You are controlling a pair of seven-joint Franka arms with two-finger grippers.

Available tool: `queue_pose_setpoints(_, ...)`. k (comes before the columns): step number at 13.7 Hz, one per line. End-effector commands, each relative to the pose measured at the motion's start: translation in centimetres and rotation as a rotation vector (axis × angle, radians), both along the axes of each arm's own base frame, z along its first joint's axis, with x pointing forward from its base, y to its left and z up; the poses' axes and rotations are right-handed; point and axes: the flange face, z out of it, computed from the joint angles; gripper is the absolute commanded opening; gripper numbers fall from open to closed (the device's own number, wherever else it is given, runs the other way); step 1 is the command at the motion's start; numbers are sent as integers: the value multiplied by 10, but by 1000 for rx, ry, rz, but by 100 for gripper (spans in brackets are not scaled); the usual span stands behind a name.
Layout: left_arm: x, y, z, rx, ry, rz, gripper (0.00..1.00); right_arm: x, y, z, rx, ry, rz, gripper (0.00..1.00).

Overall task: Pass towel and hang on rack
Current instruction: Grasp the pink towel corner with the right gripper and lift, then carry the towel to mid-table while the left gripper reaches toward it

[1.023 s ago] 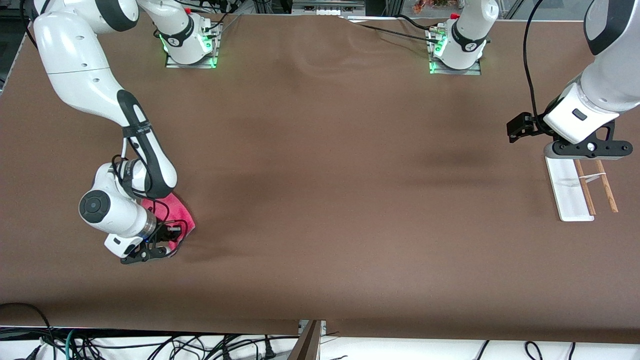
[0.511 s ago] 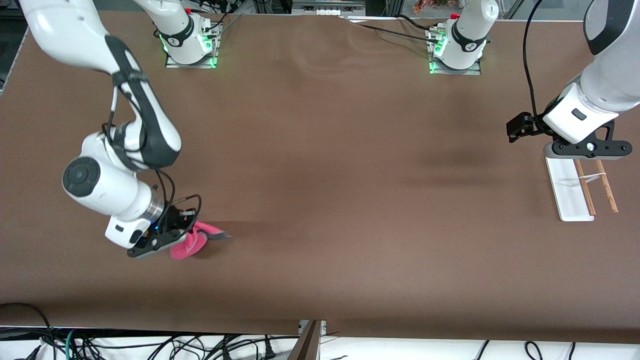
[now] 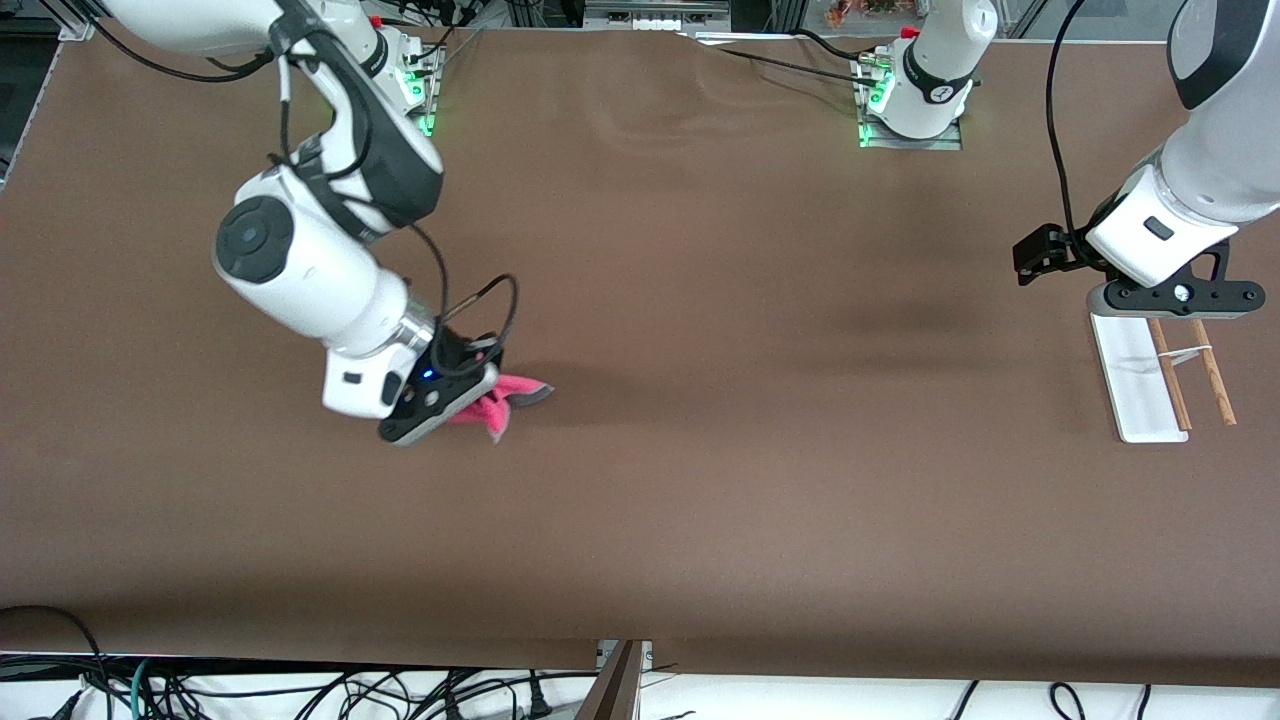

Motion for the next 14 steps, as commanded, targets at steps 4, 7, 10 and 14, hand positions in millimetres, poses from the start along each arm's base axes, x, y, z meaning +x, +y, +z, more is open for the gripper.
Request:
queue_pose_setpoints(4,6,7,-11,2,58,1,100,-56,108,48,94,-7,-117,0)
queue_pose_setpoints(7,5,3,-23,-39,117,-7,100,-79,145,51,136,-29,-91,0)
queue_pose_setpoints(10,4,14,-43,-182,167,-121,100,-97,172,50,181,-12,-145,0)
queue_pose_setpoints(14,11,13,-76,-458,170,-377,100,-104,184,46,200,-10,-136,0)
